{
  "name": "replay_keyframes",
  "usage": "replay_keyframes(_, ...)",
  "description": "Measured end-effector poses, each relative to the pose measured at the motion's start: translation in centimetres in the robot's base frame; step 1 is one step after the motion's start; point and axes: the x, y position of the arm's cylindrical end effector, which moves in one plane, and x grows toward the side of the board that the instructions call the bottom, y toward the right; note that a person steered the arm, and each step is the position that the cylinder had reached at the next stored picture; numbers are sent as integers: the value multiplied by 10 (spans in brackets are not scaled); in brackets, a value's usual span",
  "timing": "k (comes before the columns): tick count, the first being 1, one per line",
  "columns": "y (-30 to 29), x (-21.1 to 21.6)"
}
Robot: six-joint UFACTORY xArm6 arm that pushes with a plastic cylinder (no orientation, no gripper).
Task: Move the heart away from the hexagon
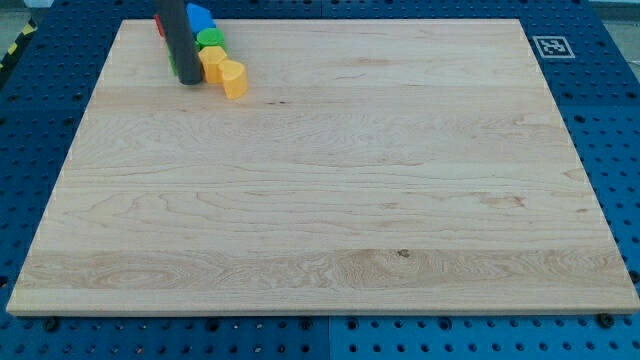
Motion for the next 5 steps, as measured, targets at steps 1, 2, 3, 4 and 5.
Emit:
replay_keyframes(1, 15, 14)
replay_keyframes(2, 41, 21)
replay_keyframes(3, 48, 19)
replay_keyframes(4, 48, 2)
replay_keyframes(5, 55, -6)
